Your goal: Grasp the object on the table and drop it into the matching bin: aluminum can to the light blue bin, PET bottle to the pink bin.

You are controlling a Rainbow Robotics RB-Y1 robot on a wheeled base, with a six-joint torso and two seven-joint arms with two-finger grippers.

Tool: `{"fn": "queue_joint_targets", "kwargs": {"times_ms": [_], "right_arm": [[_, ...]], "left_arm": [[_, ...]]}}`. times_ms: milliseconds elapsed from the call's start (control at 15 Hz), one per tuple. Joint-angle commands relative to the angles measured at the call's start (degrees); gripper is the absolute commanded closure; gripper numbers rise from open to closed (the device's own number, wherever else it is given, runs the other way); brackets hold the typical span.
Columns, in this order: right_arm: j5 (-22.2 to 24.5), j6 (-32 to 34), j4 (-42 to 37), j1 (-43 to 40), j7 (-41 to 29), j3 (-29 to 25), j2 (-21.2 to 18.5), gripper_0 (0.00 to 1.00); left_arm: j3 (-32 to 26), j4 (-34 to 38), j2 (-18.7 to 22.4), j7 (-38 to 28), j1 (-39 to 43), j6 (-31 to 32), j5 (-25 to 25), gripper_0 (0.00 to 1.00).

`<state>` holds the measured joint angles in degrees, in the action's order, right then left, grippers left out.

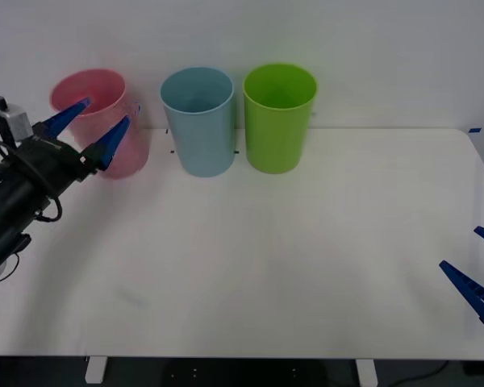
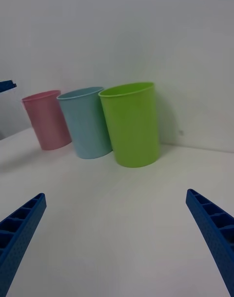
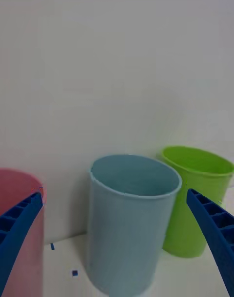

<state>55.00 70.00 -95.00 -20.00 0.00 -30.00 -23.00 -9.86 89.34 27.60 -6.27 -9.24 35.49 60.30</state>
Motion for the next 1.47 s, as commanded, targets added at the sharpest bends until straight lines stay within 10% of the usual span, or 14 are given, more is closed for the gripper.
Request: {"fn": "queue_joint_targets", "kwargs": {"times_ms": [67, 600, 1467], "right_arm": [[0.0, 0.0, 0.0, 0.0, 0.0, 0.0, 0.0, 0.0], [0.0, 0.0, 0.0, 0.0, 0.0, 0.0, 0.0, 0.0], [0.0, 0.0, 0.0, 0.0, 0.0, 0.0, 0.0, 0.0]], "left_arm": [[-6.6, 1.2, 0.0, -0.8, 3.8, 8.9, 3.0, 0.0], [-23.4, 2.0, 0.0, -4.5, 10.7, 29.6, 7.2, 0.0], [-28.5, 5.6, 0.6, -4.5, 21.7, 31.1, 6.0, 0.0]]}}
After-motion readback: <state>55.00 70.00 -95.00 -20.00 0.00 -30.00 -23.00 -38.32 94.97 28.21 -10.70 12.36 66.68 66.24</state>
